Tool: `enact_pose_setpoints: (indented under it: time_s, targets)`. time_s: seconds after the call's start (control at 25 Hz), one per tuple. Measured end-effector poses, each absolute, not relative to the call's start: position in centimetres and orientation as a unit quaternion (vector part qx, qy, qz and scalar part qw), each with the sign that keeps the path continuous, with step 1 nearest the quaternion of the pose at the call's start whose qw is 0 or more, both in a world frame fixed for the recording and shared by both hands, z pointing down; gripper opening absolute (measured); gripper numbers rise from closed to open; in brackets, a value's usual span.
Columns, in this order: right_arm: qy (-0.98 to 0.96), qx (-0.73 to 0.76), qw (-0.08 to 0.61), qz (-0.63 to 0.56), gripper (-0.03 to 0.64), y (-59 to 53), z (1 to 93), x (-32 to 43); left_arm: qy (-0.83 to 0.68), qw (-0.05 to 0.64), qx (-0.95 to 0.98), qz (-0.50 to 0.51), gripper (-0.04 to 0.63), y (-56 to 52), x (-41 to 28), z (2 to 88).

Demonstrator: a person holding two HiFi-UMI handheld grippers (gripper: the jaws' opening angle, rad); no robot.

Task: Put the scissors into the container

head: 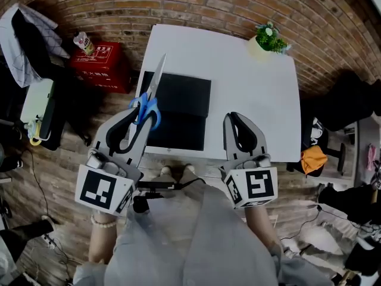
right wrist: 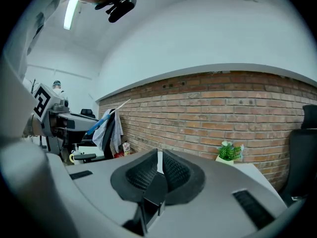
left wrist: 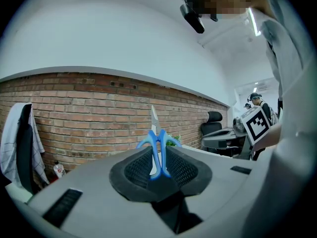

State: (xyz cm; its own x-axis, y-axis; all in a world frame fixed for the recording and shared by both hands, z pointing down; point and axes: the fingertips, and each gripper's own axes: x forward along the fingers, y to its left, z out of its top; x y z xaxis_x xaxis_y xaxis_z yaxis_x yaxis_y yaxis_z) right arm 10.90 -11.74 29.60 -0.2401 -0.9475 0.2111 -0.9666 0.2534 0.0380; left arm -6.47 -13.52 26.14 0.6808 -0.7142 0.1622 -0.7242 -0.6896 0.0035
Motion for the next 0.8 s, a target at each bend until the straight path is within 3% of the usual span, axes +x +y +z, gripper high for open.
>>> enact_pose_setpoints:
  time_s: [0.8]
  targets:
    - [-0.746, 0.655, 0.106, 0.061, 0.058, -9.7, 30.7, 14.8, -0.29, 0.005, 0.943, 0.163, 0.098, -13.5, -1.8, 31.2]
